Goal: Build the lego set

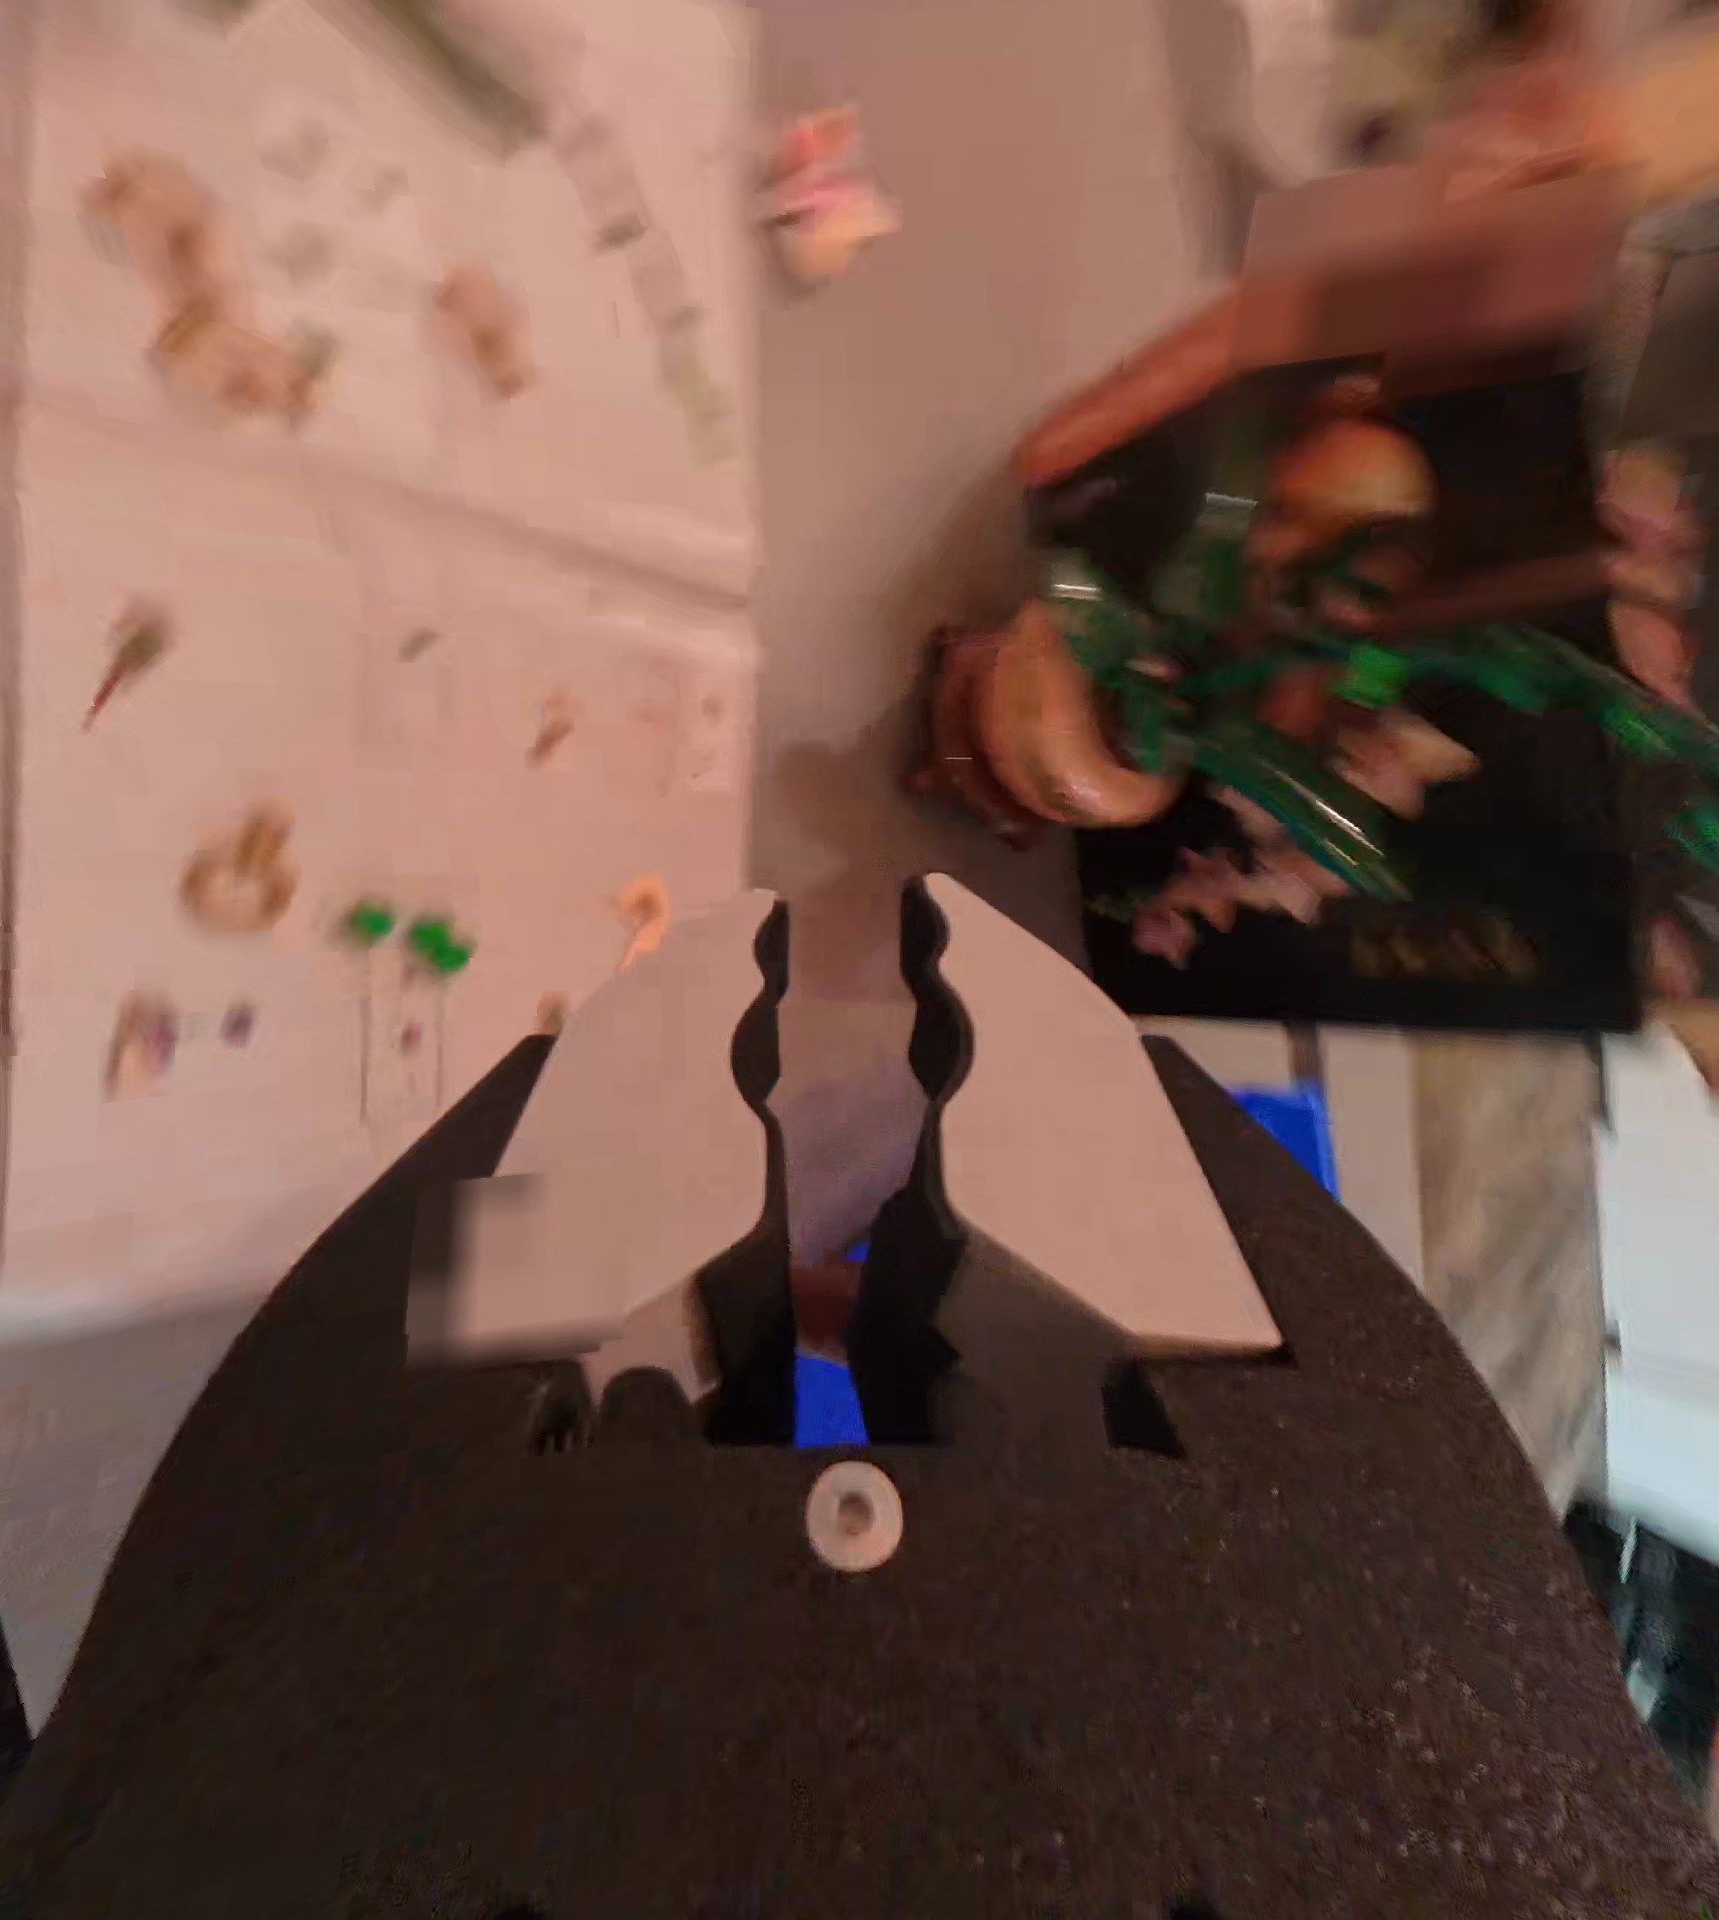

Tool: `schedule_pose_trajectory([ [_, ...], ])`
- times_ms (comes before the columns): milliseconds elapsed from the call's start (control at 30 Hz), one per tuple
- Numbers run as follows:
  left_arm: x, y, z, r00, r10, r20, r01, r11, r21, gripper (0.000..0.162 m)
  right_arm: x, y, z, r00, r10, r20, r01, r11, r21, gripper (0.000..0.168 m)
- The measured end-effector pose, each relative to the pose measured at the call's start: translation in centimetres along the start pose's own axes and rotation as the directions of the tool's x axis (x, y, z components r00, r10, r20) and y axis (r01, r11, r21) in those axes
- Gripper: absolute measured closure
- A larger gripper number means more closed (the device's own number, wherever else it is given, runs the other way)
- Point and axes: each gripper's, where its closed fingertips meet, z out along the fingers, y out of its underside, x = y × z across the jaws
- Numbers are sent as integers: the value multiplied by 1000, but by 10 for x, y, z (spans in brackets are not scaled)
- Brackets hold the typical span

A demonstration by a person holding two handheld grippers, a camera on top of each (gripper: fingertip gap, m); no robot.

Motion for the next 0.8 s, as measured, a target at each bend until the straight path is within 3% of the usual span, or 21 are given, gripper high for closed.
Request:
schedule_pose_trajectory([
  [67,2,0,-2,1000,23,-13,-23,1000,-3,162,-6,17,20,969,-133,210,155,984,-90,137],
  [200,2,6,-4,999,-4,-46,2,999,-43,162,-26,40,49,860,-77,504,160,980,-122,154],
  [367,-2,7,-7,998,-24,-57,20,998,-62,161,-19,62,76,830,-69,554,211,957,-197,152],
  [633,5,10,-1,996,-35,-83,29,998,-64,159,-31,76,88,771,-78,632,316,909,-273,153],
  [800,8,16,1,993,-49,-106,40,996,-83,158,-37,75,90,744,-61,666,307,916,-259,168],
])
